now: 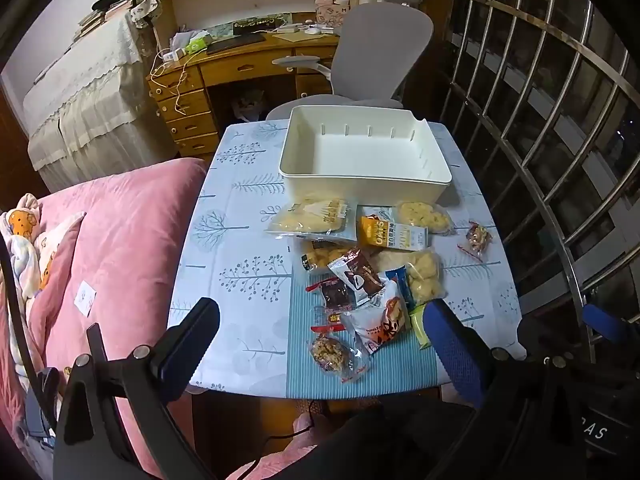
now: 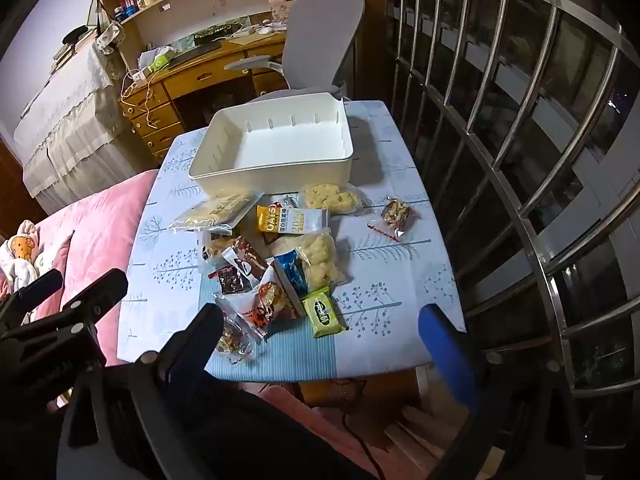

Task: Organize snacks

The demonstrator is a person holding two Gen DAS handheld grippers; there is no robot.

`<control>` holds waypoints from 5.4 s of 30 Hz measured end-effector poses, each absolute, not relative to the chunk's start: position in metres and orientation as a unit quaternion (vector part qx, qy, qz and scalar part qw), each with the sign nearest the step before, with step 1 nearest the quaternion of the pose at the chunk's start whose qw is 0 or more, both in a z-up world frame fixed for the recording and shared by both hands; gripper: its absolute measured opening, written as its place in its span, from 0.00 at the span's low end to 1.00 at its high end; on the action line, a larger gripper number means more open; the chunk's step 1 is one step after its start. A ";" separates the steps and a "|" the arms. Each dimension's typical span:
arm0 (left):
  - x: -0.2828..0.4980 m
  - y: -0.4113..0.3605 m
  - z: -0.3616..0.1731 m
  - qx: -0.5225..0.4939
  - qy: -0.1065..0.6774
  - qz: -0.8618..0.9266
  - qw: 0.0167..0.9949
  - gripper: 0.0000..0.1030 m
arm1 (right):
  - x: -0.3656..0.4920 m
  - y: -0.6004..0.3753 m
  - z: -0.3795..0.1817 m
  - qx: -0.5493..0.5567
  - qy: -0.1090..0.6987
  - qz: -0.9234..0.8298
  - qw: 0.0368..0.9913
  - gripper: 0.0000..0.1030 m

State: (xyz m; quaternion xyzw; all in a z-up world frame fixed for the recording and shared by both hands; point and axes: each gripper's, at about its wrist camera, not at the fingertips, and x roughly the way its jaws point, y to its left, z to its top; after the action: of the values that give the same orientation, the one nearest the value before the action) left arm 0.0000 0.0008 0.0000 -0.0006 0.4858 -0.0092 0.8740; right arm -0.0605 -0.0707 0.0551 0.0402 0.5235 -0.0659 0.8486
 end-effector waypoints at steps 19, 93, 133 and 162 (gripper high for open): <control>0.003 0.008 -0.007 0.008 0.488 0.001 0.873 0.98 | -0.045 -0.072 0.049 0.032 0.538 -0.062 0.840 0.95; 0.058 0.034 -0.287 -0.096 0.723 0.010 0.684 0.92 | -0.049 -0.065 -0.161 -0.092 0.509 0.014 0.856 0.92; 0.107 0.027 -0.153 -0.152 0.693 0.064 0.702 0.29 | 0.011 -0.119 -0.120 -0.110 0.541 0.175 0.815 0.35; 0.285 0.022 -0.016 -0.070 0.590 -0.099 0.798 0.29 | 0.157 -0.078 -0.004 -0.056 0.383 0.110 0.915 0.35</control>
State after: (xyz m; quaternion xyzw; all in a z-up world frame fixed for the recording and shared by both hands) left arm 0.2848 0.0224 -0.0158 -0.0699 0.5901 -0.0993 0.7981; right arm 0.1566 -0.0784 -0.0036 -0.0564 0.3831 0.1097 0.9154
